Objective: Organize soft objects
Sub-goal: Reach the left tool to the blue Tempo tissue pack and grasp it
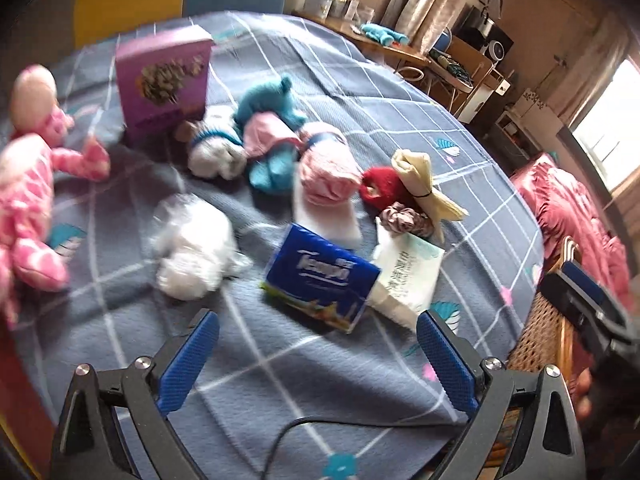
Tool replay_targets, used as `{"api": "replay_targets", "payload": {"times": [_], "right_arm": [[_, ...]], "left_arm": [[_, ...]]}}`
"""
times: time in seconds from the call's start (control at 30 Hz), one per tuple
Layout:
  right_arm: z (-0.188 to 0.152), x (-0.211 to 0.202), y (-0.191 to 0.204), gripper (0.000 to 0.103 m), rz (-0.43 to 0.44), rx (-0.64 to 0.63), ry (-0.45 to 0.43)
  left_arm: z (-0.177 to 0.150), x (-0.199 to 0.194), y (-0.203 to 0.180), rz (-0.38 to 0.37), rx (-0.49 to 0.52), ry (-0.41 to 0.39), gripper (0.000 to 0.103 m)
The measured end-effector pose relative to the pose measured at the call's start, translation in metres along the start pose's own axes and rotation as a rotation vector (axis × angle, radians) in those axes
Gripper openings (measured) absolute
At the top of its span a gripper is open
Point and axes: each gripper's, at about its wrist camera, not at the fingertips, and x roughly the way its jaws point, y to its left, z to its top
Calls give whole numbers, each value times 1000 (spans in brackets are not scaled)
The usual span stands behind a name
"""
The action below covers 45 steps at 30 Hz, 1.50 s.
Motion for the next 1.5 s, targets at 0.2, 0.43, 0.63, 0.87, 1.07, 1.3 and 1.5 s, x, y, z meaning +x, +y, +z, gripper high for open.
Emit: {"api": "replay_targets", "payload": {"times": [0.2,0.43,0.63,0.87,1.07,1.3,1.5], "right_arm": [[-3,5,-4,102,24,14,3],[-3,7,-4,102,68,16,7],[-3,9,-5,100,79,27,16],[-3,12,-4,100,57,20,36],[-3,12,-6,100,52,37,43],[-3,12,-7,100,88,46,40],[-4,11,-10,100,112,63,31]], "left_arm": [[15,25,8,-63,-227,30,92],[16,48,13,-28,-330,43,67],[12,38,7,-36,-256,-15,39],[4,13,12,-72,-133,-13,20],[-5,22,21,-98,-179,23,28],[13,25,8,-72,-207,-23,73],[26,59,7,2,-209,30,71]]}}
